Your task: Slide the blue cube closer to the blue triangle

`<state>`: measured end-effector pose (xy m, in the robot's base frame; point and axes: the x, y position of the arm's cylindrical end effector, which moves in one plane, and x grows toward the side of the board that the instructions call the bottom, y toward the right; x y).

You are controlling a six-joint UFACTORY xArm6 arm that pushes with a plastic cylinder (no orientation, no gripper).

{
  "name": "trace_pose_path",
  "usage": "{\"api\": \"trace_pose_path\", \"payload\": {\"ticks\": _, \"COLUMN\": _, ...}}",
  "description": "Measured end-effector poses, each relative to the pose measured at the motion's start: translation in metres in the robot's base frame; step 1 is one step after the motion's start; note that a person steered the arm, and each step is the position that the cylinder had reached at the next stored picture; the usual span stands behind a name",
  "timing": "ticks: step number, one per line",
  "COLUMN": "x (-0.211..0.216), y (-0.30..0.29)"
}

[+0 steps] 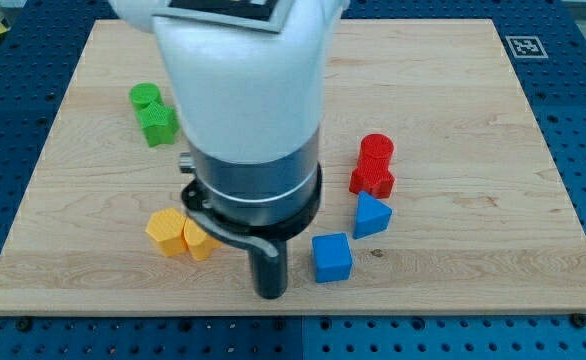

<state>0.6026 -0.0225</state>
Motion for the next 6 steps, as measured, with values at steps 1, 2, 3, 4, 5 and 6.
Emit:
{"api": "trace_pose_path", "payload": {"ticks": 1, "x": -0.034, "y": 0.007}}
{"api": "trace_pose_path", "payload": {"ticks": 2, "x": -0.032, "y": 0.028}}
{"api": "trace_pose_path", "payload": {"ticks": 3, "x": -0.010, "y": 0.030}}
{"api": "trace_pose_path", "payload": {"ticks": 4, "x": 0.002, "y": 0.026}}
{"api": "trace_pose_path", "payload": {"ticks": 5, "x": 0.000, "y": 0.045}}
{"api": "trace_pose_path", "payload": {"ticks": 6, "x": -0.001, "y": 0.049}}
